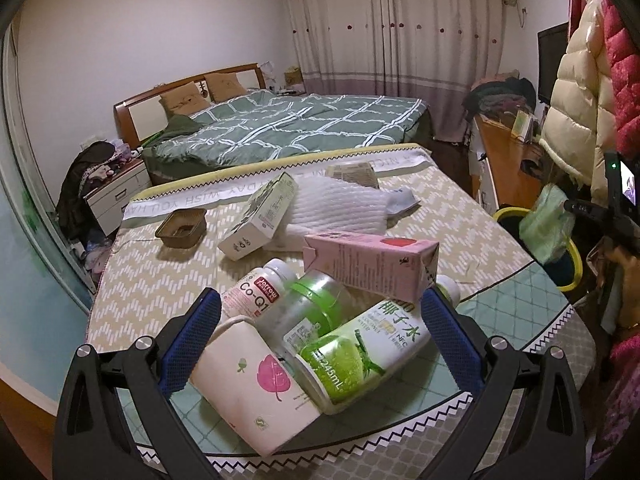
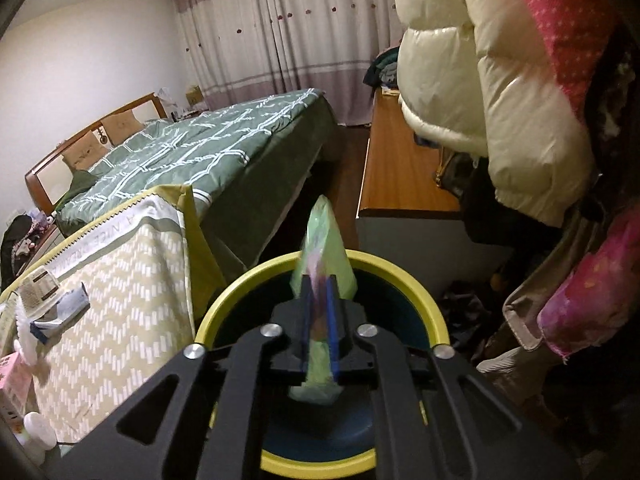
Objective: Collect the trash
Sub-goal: 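Carry the green bag with the right gripper over the yellow bin and release, then grasp the green coconut water bottle with the left gripper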
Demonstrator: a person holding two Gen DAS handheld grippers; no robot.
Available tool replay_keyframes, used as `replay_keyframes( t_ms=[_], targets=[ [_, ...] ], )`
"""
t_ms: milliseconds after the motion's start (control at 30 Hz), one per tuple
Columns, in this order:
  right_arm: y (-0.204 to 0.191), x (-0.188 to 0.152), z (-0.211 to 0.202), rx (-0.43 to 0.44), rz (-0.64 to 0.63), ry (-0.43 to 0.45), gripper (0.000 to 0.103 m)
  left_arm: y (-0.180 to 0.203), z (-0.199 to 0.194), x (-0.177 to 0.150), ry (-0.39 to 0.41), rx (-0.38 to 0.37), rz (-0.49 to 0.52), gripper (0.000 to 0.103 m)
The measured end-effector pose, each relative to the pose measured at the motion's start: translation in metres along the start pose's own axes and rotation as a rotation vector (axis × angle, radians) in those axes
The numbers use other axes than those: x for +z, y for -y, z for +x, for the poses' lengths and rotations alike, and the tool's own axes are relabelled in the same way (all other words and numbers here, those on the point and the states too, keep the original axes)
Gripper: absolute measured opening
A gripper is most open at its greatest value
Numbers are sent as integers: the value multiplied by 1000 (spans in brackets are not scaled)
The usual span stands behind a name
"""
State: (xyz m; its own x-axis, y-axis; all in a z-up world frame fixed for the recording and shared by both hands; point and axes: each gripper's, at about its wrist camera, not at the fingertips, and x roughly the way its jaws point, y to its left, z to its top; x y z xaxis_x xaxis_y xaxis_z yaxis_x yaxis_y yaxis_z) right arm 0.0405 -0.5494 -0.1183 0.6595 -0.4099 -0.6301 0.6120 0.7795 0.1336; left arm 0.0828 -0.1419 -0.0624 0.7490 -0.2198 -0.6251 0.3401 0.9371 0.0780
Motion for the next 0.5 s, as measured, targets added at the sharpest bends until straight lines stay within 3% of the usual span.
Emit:
replay_keyframes(
  t_ms=[167,500],
  targets=[
    [-7,0,-3,13,-8,8,17,-3,8,-4,-20,-19,4,98],
    [-15,0,-4,44,-10,3,23,7,35,-16,-107,-136,69,98]
  ],
)
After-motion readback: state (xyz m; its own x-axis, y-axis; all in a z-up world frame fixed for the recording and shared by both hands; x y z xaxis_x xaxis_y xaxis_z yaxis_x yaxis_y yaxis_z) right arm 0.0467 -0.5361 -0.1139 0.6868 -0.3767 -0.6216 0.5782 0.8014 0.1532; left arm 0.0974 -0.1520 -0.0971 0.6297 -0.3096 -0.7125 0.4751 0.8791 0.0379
